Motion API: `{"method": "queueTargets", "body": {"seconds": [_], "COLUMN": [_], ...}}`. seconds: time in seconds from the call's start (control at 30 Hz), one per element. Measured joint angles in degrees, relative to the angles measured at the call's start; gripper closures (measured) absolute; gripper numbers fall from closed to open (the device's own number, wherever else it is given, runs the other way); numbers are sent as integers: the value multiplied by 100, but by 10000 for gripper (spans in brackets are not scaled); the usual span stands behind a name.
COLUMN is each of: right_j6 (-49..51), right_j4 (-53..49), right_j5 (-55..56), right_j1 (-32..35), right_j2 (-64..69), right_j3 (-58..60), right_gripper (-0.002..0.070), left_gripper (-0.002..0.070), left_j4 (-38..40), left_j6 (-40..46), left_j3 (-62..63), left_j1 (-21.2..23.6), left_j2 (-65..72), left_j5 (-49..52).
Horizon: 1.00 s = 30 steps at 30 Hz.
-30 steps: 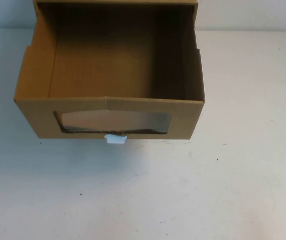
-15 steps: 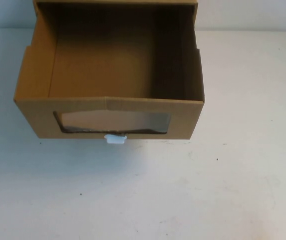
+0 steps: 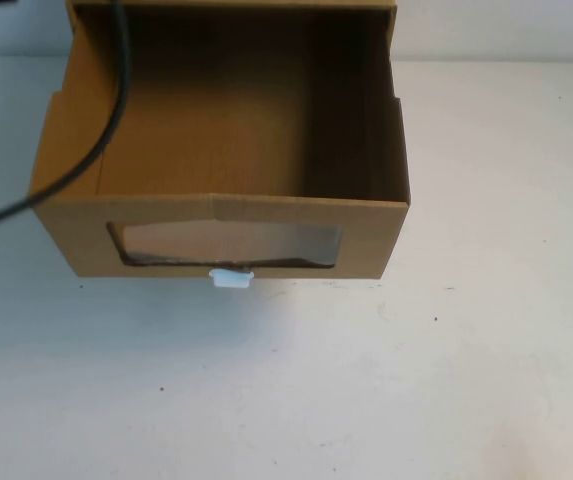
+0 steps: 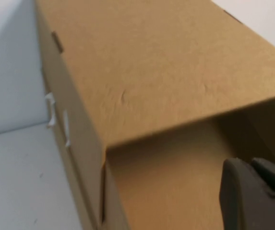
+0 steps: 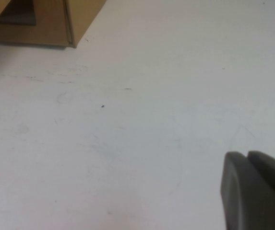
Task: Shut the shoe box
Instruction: Press the shoe box with left arm
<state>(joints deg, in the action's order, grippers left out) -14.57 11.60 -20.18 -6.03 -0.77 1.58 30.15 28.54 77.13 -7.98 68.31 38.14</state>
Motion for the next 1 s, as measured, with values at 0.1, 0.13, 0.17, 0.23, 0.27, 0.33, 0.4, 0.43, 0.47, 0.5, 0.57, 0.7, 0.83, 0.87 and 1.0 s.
{"method": "queueTargets", "body": {"seconds": [0.1,0.13,0.17,0.23,0.27,0.33,0.4,0.43,0.47,0.5,0.57,0.7,0.83,0.87,1.0], "right_j6": [0,0,0,0,0,0,0,0,0,0,0,0,0,0,0], "right_j4": [0,0,0,0,0,0,0,0,0,0,0,0,274,586,2688], "right_j5": [0,0,0,0,0,0,0,0,0,0,0,23,435,603,1310], "right_j1": [0,0,0,0,0,0,0,0,0,0,0,0,0,0,0], "right_j2": [0,0,0,0,0,0,0,0,0,0,0,0,0,0,0], "right_j3": [0,0,0,0,0,0,0,0,0,0,0,0,0,0,0], "right_gripper": [689,689,689,689,689,689,689,689,689,689,689,689,689,689,689], "left_gripper": [677,677,677,677,677,677,677,677,677,677,677,677,677,677,677], "left_j4": [398,475,508,538,538,538,538,538,538,541,552,564,564,564,604], "left_j6": [403,476,535,592,619,632,632,632,632,641,652,652,652,652,652], "left_j3": [754,988,1204,1548,1716,2017,2266,2394,2518,2613,2843,3202,3318,3327,3342], "left_j1": [0,-9,-32,-81,-120,-181,-236,-260,-275,-284,-284,-284,-284,-284,-284], "left_j2": [932,1218,1488,1919,2123,2435,2701,2813,2915,2990,3177,3510,3753,3810,3916], "left_j5": [223,310,383,494,521,573,585,596,596,596,596,596,664,706,803]}}
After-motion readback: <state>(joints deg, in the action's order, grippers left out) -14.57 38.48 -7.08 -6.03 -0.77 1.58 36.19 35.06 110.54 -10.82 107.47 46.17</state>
